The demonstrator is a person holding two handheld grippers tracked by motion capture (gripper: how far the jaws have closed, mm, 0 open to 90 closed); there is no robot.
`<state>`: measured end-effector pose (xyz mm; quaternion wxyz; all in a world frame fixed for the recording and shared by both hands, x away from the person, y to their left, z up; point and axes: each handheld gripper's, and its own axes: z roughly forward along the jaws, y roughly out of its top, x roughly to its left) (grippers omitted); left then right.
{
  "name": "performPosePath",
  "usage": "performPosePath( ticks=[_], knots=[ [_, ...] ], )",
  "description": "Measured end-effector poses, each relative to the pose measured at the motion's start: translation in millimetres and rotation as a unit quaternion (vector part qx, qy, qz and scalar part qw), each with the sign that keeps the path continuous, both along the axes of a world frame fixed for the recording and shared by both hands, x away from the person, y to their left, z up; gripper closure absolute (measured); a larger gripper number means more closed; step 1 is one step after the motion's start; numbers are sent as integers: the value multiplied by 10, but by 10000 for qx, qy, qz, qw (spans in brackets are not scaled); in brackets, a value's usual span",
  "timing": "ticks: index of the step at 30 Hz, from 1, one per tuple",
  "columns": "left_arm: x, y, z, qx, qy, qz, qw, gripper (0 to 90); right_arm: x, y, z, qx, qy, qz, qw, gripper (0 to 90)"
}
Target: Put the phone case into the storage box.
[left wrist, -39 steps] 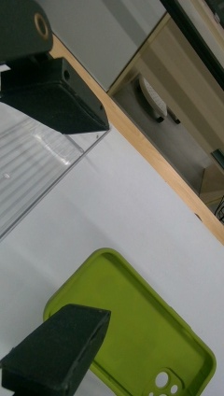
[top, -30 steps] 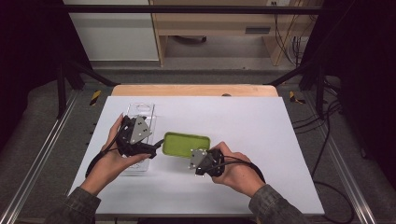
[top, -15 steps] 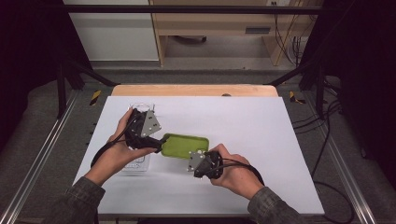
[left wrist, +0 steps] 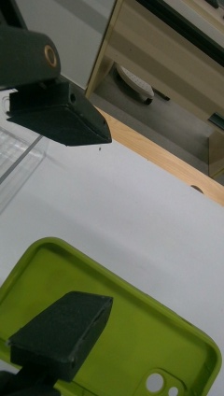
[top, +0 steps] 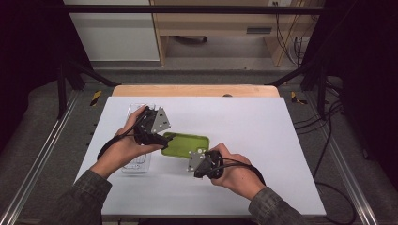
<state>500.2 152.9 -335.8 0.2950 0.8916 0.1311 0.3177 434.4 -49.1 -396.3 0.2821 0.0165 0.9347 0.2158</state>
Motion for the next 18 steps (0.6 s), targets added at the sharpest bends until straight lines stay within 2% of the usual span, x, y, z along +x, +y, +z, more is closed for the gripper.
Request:
performPosePath(
  ticks=[3,12,18],
  knots=[
    [22,-24,21,90,45,-109,9999,191,-12,12,4,8,-12,10,10000,878],
    [54,-110,30,407,257,-498,9976,371,-1,53,17,-56,-74,77,9999,879],
    [49,-191,25,796,428,-747,9931,434,-17,64,26,-70,-97,113,9999,878]
  ],
)
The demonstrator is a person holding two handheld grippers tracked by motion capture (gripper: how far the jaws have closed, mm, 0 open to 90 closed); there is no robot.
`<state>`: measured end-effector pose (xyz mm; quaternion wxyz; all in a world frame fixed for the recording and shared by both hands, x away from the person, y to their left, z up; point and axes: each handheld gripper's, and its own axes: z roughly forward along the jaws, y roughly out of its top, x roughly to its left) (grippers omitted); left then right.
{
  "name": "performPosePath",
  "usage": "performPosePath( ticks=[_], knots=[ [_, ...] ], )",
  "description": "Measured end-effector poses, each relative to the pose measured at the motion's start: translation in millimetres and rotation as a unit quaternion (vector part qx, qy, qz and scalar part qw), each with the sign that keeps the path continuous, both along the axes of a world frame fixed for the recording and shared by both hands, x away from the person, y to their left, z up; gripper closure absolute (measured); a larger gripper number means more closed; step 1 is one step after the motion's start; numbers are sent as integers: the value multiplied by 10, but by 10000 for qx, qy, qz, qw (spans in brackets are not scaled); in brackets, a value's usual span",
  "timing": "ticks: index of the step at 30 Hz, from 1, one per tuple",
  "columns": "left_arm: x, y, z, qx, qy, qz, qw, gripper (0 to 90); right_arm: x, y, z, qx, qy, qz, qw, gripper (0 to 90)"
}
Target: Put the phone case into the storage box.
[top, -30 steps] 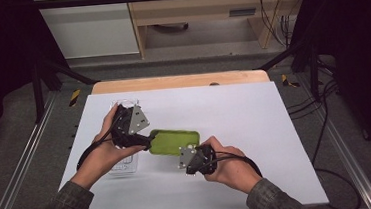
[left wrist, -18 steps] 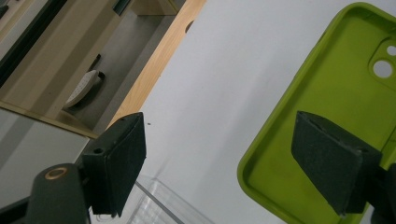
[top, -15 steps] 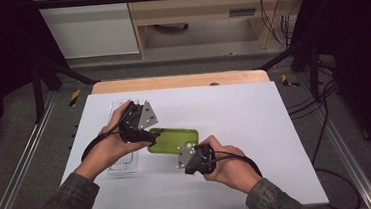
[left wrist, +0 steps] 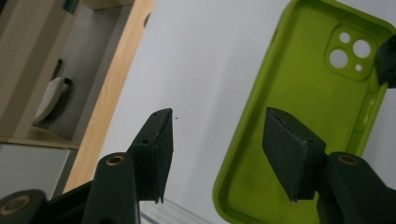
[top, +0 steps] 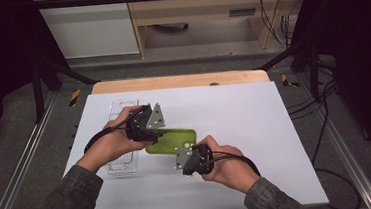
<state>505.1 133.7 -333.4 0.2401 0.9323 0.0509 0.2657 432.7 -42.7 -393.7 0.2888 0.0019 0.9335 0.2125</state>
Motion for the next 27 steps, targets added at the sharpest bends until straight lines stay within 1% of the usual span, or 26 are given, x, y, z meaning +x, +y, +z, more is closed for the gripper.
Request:
performPosePath(
  ticks=[3,8,11,12,16,19,24,25,27],
  knots=[
    [-2,-35,-14,131,39,-111,9998,481,-2,0,-2,-12,5,11,10000,878],
    [13,-68,-26,315,58,-129,9994,526,5,-9,9,-25,-17,10,10000,879],
    [25,-79,-14,310,71,-132,9994,545,-6,-9,19,-9,6,4,10000,878],
    [26,-87,-8,332,81,-133,9993,549,-2,-8,19,-33,-33,27,10000,878],
    [25,-115,0,417,129,-208,9988,575,-9,-2,28,-55,-30,8,10000,878],
    [24,-137,2,446,155,-268,9985,600,-2,7,35,-60,-56,50,10000,879],
    [22,-175,-5,542,180,-306,9979,607,2,21,41,-85,-65,71,9999,879],
    [22,-180,-11,539,188,-304,9979,608,-7,24,39,-72,-20,11,10000,878],
    [25,-185,-17,591,168,-329,9976,620,1,31,45,-85,-65,86,9999,879]
  ],
)
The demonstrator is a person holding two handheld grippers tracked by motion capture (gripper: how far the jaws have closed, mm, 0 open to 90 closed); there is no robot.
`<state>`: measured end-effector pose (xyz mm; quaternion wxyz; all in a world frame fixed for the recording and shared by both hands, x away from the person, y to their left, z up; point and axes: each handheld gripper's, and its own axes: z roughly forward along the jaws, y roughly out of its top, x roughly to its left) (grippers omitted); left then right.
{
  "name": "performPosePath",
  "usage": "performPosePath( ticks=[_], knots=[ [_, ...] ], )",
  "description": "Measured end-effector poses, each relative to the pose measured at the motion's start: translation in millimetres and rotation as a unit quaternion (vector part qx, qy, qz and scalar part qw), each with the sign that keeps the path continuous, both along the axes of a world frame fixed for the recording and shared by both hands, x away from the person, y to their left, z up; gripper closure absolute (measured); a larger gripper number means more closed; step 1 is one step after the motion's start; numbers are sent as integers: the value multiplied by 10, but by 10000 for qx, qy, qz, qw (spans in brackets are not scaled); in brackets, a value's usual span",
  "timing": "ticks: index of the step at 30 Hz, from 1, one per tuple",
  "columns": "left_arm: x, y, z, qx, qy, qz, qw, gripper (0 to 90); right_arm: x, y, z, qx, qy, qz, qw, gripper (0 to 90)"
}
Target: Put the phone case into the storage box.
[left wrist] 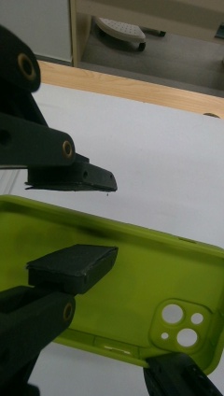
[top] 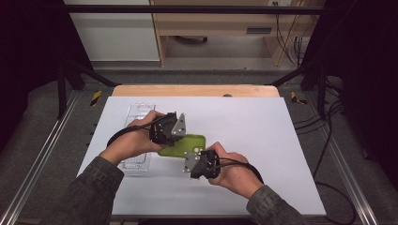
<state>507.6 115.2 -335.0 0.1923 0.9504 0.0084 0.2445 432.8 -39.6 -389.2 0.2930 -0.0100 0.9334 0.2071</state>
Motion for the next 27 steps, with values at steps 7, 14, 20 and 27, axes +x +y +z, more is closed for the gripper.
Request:
performPosePath(
  ticks=[7,14,20,27],
  knots=[
    [3,-8,-10,58,9,25,10000,649,-10,15,6,21,30,-9,10000,878],
    [7,3,-11,125,56,-9,9999,677,-1,12,12,0,-16,27,10000,879],
    [4,3,-30,172,80,-25,9998,691,5,10,32,2,-47,45,10000,879],
    [5,-13,-25,240,47,-59,9997,738,-3,21,41,-35,-34,18,10000,878]
  ],
)
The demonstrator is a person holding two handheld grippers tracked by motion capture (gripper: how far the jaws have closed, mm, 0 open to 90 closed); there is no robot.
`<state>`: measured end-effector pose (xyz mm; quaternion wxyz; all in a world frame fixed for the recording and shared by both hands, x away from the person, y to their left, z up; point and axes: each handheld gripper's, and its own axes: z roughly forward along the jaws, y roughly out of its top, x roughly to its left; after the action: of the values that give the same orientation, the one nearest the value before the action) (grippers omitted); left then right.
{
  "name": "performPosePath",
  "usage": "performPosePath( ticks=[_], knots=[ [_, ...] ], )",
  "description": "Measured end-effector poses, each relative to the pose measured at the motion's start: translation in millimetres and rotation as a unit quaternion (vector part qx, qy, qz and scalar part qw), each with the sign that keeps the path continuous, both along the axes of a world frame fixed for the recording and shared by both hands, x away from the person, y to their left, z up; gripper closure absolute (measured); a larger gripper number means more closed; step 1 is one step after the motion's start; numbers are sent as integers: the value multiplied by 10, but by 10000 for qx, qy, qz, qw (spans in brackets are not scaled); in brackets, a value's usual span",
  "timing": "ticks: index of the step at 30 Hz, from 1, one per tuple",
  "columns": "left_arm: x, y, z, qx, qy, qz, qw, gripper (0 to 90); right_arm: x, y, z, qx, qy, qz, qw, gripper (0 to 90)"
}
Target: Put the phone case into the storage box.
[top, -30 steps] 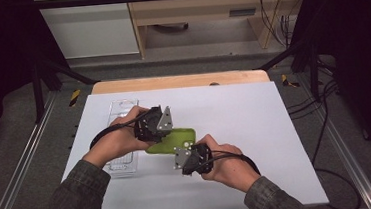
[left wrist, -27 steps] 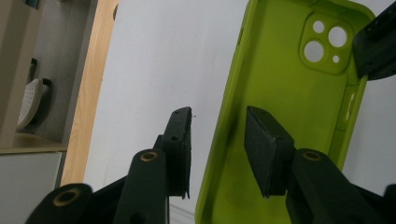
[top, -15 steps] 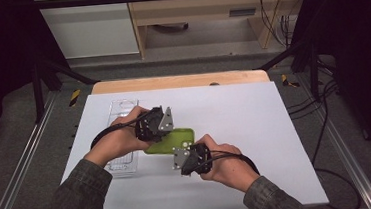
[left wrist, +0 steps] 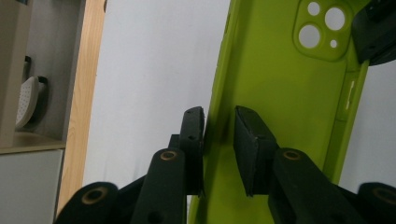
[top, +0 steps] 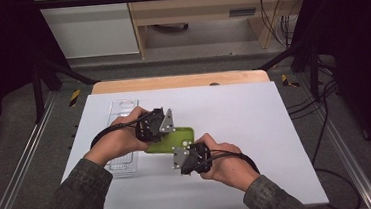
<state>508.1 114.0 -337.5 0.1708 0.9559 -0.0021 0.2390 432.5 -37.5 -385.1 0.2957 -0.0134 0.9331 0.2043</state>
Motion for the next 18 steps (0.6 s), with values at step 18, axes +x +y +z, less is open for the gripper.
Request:
performPosePath(
  ticks=[18],
  knots=[
    [-29,6,-44,337,-236,-158,9990,871,5,42,9,-86,60,127,9999,876]
  ],
)
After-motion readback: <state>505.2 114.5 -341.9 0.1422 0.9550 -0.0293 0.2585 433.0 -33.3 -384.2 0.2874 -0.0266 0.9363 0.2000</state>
